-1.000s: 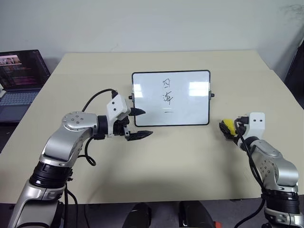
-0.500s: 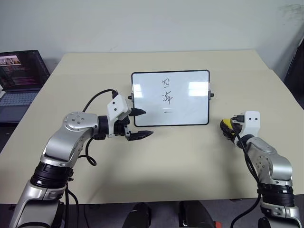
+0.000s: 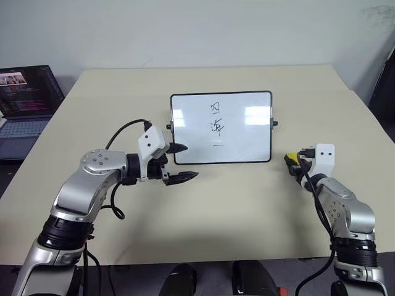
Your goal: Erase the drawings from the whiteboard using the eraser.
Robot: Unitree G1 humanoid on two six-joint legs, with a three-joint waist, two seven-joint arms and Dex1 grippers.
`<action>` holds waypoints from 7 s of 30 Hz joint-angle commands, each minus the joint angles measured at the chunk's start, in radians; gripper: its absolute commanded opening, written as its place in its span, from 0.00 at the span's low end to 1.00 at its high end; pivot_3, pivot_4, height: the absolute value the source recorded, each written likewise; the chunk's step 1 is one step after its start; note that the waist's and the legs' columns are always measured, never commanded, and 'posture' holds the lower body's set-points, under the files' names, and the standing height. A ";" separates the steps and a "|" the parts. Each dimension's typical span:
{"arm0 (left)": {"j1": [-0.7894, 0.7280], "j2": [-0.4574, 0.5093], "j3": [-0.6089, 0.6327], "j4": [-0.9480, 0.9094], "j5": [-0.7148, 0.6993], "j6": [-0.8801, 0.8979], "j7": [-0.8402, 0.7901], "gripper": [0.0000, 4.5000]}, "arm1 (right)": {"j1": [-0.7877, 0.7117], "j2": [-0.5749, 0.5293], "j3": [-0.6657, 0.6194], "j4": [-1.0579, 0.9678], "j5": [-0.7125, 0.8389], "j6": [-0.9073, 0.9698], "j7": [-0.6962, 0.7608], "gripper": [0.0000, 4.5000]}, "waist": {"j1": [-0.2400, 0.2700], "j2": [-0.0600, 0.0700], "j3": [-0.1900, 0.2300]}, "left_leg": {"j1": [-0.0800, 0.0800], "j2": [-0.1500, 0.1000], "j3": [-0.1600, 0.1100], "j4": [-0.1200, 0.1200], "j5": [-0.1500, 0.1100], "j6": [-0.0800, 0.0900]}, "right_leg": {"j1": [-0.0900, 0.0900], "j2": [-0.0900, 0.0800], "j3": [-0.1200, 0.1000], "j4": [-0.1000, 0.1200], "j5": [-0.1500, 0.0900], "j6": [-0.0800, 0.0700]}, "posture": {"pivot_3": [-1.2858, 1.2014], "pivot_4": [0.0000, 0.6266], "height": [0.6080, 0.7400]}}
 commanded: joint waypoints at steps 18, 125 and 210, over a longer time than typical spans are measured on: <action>-0.017 0.033 0.109 -0.030 -0.014 0.118 0.112 1.00 | -0.147 0.077 0.303 -0.068 -0.251 -0.503 0.095 0.27 | -0.005 0.000 0.000 | 0.000 0.000 0.001 0.001 0.001 -0.002 | 0.000 0.000 0.001 0.001 0.000 0.000 | 0.52 0.24 1.00; -0.062 -0.029 0.089 0.031 0.061 0.107 0.239 1.00 | -0.724 0.237 0.521 0.744 -0.580 -0.572 0.143 0.27 | -0.051 -0.003 -0.002 | -0.001 0.001 0.001 0.009 0.000 -0.001 | -0.005 0.001 0.003 0.004 0.007 0.000 | 0.52 0.24 1.00; 0.050 -0.077 0.161 0.043 0.052 0.086 0.286 1.00 | -0.503 0.108 0.499 0.306 -0.584 -0.474 0.162 0.27 | -0.009 -0.004 -0.001 | -0.002 0.007 0.010 0.010 0.001 -0.002 | -0.004 0.003 0.003 0.000 0.010 0.000 | 0.52 0.24 1.00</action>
